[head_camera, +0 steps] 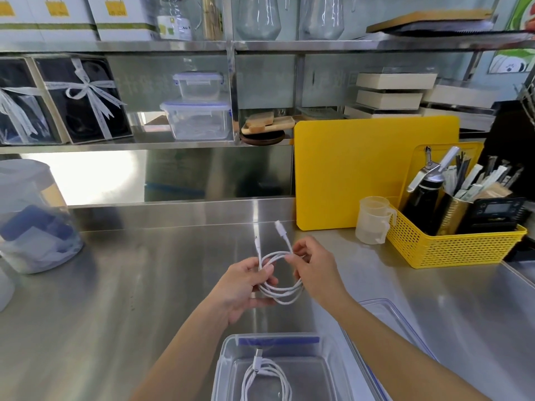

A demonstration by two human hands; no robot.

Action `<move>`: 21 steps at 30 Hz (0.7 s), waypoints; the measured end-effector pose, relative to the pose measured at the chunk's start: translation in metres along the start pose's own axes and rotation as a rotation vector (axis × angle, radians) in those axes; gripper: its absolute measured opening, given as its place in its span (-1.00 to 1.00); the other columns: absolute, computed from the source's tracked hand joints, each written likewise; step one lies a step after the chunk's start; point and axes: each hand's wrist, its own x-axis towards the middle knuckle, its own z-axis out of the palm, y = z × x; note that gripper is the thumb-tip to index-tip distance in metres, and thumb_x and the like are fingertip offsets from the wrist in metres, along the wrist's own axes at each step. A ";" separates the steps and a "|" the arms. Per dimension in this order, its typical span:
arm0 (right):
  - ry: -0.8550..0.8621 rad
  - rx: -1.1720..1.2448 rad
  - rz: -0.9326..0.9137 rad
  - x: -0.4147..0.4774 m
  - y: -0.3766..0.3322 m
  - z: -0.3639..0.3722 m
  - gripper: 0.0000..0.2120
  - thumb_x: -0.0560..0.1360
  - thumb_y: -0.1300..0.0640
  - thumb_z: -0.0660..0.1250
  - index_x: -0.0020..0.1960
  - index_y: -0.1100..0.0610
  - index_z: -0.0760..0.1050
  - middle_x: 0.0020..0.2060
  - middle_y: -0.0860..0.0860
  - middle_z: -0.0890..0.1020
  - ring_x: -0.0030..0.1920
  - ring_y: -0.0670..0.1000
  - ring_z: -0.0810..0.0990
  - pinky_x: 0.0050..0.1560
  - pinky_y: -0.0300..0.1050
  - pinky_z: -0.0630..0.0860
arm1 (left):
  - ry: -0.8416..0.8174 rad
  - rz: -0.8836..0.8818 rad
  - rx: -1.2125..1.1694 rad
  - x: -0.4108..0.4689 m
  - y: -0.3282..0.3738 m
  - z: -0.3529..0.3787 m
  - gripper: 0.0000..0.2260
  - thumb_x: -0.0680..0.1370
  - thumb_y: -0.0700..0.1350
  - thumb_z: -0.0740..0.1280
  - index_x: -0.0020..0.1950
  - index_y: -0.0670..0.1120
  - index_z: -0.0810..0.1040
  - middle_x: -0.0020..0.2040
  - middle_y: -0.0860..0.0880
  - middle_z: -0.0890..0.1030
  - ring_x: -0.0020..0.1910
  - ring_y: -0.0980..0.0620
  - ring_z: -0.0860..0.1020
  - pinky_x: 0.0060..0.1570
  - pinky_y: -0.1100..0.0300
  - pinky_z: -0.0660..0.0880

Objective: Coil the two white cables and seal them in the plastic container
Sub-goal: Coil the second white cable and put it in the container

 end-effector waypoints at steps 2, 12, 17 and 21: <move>-0.078 -0.072 0.025 0.000 0.002 -0.003 -0.90 0.45 0.12 0.36 -0.15 0.06 0.44 -0.27 0.00 0.55 -0.26 0.01 0.52 -0.17 -0.04 0.55 | 0.010 -0.012 0.093 -0.002 -0.003 -0.003 -0.92 0.53 -0.28 0.31 -0.10 -0.15 0.59 -0.26 -0.12 0.54 -0.24 -0.07 0.57 -0.17 0.01 0.63; -0.336 -0.278 0.085 -0.024 0.019 -0.014 -0.83 0.37 0.17 0.45 -0.19 0.16 0.46 -0.37 0.02 0.50 -0.37 -0.02 0.41 -0.34 -0.18 0.37 | 0.093 0.043 0.610 -0.005 -0.029 -0.006 -0.87 0.37 -0.31 0.46 -0.17 -0.18 0.55 -0.37 -0.08 0.56 -0.34 -0.07 0.55 -0.12 -0.03 0.59; -0.399 -0.416 0.087 -0.042 0.031 -0.019 -0.84 0.38 0.16 0.44 -0.17 0.13 0.46 -0.33 -0.01 0.54 -0.32 0.02 0.50 -0.23 -0.04 0.49 | 0.044 0.003 0.668 -0.011 -0.049 0.003 -0.86 0.37 -0.34 0.43 -0.24 -0.17 0.50 -0.40 -0.08 0.52 -0.38 -0.10 0.54 -0.14 -0.10 0.60; -0.319 -0.563 0.074 -0.058 0.041 -0.014 -0.86 0.39 0.06 0.41 -0.15 0.08 0.48 -0.19 0.06 0.64 -0.18 0.10 0.54 -0.17 -0.06 0.45 | 0.032 -0.002 0.796 -0.012 -0.060 0.007 -0.83 0.33 -0.28 0.45 -0.34 -0.12 0.47 -0.43 -0.08 0.53 -0.43 -0.07 0.51 -0.26 0.08 0.51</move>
